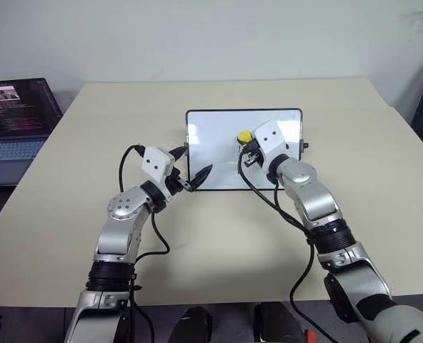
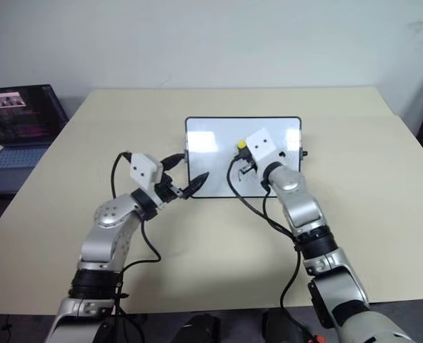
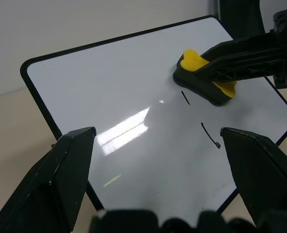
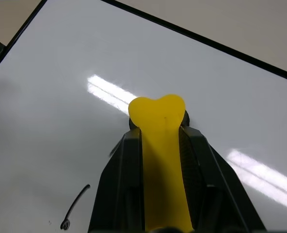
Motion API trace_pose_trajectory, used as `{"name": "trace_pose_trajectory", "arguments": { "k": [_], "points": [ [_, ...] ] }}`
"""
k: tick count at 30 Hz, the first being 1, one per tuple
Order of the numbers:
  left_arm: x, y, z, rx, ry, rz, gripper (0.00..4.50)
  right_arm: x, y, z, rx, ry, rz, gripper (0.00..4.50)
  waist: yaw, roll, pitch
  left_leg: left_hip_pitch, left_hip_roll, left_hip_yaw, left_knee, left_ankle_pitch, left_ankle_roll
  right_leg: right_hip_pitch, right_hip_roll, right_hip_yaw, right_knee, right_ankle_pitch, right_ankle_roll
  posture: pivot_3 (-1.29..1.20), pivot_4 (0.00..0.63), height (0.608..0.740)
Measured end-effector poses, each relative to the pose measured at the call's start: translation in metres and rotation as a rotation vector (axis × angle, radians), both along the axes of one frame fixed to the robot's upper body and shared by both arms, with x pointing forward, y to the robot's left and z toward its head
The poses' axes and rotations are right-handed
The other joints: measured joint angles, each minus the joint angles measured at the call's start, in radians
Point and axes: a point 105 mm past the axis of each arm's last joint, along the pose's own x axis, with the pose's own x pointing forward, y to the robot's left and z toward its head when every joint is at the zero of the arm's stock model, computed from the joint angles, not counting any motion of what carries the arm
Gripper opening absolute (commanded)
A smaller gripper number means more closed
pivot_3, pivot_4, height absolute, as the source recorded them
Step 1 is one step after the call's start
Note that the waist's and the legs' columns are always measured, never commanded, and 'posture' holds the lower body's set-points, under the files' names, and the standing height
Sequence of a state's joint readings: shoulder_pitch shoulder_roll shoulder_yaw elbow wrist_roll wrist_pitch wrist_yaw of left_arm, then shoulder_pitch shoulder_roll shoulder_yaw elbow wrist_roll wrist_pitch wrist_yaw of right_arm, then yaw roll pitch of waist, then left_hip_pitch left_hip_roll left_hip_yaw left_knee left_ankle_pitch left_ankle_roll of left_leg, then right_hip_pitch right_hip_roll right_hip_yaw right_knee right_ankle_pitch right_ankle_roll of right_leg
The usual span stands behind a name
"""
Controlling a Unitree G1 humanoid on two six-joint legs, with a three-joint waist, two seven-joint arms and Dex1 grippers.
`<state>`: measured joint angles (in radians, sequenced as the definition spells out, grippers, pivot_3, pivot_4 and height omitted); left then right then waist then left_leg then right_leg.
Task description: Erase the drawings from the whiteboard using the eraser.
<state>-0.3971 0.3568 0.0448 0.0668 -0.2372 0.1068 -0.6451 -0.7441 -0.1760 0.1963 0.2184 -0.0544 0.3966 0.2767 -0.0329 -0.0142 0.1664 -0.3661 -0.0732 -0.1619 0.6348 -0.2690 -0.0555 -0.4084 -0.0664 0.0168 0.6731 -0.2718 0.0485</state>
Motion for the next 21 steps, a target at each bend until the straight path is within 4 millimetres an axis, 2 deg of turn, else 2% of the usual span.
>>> {"name": "trace_pose_trajectory", "arguments": {
  "k": [8, 21],
  "points": [
    [-0.002, 0.0, 0.0, 0.003, 0.007, 0.003, 4.5, 0.003, 0.014, -0.001, -0.008, -0.014, 0.038, 0.83, -0.005, 0.0, 0.0, 0.0, 0.0, 0.0, 0.0, 0.0, 0.0, 0.0, 0.0, 0.0, 0.001, 0.0, 0.0, 0.0, 0.15, 0.74],
    [-0.006, 0.002, -0.004, -0.001, 0.016, 0.02, 4.5, 0.004, 0.017, -0.003, -0.074, -0.033, 0.043, 0.83, -0.007, 0.0, 0.0, 0.001, 0.0, 0.0, 0.0, 0.0, 0.0, 0.0, 0.0, 0.001, 0.002, 0.0, 0.0, 0.0, 0.15, 0.74]
  ]
}}
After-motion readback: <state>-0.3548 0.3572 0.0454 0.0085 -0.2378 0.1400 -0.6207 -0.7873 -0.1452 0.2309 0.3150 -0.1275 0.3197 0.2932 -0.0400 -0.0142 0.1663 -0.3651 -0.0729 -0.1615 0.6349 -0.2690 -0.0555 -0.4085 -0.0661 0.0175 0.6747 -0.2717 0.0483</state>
